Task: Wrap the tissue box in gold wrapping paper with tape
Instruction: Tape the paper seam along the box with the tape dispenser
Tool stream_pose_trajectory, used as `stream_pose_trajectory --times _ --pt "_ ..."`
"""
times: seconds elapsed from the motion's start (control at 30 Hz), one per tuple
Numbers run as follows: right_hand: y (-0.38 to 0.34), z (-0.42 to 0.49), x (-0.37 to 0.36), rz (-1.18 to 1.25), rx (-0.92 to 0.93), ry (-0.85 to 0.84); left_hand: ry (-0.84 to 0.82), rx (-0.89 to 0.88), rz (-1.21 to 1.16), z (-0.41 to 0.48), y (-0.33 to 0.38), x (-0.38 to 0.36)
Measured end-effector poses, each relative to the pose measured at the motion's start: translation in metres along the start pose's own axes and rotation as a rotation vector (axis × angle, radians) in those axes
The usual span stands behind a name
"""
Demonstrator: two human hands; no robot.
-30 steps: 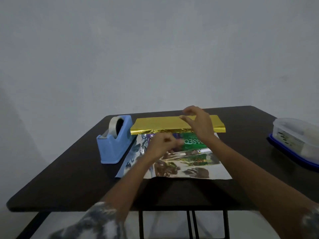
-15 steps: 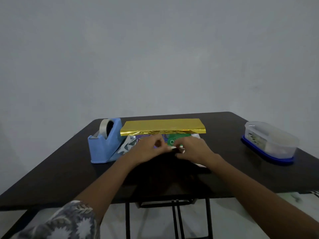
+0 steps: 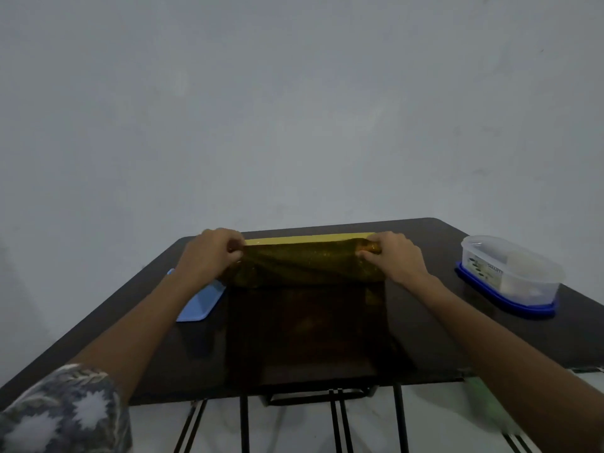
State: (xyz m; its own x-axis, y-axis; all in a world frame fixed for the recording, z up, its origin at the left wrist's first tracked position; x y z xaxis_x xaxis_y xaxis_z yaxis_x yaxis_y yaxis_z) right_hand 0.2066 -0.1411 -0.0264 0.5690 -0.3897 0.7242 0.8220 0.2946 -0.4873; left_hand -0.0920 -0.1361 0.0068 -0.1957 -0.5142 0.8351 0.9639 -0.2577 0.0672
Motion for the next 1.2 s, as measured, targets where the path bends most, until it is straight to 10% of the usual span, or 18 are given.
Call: stream_pose_trajectory --times 0.47,0.87,1.2 --pt "0.068 0.078 -0.040 0.673 -0.171 -0.002 -0.315 0.144 -0.576 0.112 -0.052 -0.067" --pt "0.103 0.082 -0.074 0.828 -0.359 -0.044 -0.342 -0.005 -0.506 0.139 -0.019 -0.116" --pt "0.105 0.079 -0.084 0.933 -0.447 -0.121 -0.719 -0.122 -0.275 0.147 0.033 -0.168"
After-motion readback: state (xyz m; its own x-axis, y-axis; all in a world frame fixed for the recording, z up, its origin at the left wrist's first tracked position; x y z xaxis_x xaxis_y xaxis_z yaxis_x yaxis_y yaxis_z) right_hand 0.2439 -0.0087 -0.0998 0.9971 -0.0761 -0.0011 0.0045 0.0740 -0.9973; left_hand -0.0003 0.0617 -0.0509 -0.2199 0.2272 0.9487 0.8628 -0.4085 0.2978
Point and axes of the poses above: each hand's wrist, its own z-axis towards the middle knuckle, its own x-axis out of the back of the hand, y = z × x, the point moved 10 cm from there along z, towards the middle knuckle, and after that the axes turned 8 degrees about z, right-handed, at the moved point
